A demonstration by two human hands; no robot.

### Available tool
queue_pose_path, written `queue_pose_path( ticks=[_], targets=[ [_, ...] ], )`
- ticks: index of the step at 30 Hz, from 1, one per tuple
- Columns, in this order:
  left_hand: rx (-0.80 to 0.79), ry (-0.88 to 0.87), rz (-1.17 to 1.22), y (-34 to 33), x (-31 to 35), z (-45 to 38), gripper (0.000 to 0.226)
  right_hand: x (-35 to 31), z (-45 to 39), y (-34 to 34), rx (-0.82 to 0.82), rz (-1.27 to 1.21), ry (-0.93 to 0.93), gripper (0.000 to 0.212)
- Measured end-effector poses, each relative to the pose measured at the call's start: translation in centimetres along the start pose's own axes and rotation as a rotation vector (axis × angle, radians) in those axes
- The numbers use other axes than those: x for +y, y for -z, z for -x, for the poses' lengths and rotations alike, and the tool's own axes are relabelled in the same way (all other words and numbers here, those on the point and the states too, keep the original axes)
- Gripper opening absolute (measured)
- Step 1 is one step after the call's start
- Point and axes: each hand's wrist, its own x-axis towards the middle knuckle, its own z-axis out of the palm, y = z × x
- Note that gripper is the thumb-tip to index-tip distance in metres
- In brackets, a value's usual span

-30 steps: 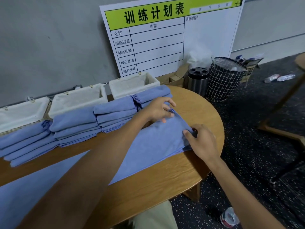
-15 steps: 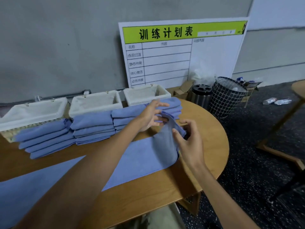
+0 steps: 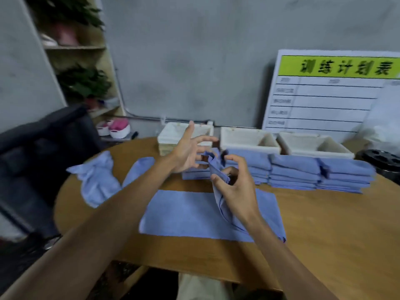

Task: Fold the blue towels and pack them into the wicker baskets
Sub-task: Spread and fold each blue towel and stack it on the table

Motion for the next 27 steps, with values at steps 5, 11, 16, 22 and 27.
queue_pose_path(
  ticks=[5, 11, 16, 22, 27],
  targets=[
    [0.072, 0.043, -0.024, 7.5, -0.3, 4.6, 0.096, -0.5, 0.8, -7.9, -0.097, -0.005, 0.0, 0.039],
    [0.204, 0.063, -0.193, 11.2, -3.1, 6.6, 0.091, -0.3, 1.8, -13.0, -0.251, -0.009, -0.124, 0.038],
    [0.46, 0.027, -0.928, 12.3, -8.4, 6.9, 0.058, 2.4, 3.3, -13.1, -0.48, 0.054, -0.159, 0.019],
    [0.442, -0.372, -1.203, 3.2, -11.8, 5.6, 0.029, 7.8, 1.0, -3.5, -0.152, 0.527, -0.028, 0.032],
    [0.076, -0.038, -1.445, -3.0, -15.6, 3.1, 0.062, 11.6, 2.0, 3.8, -0.629, 1.079, -0.116, 0.081]
  ],
)
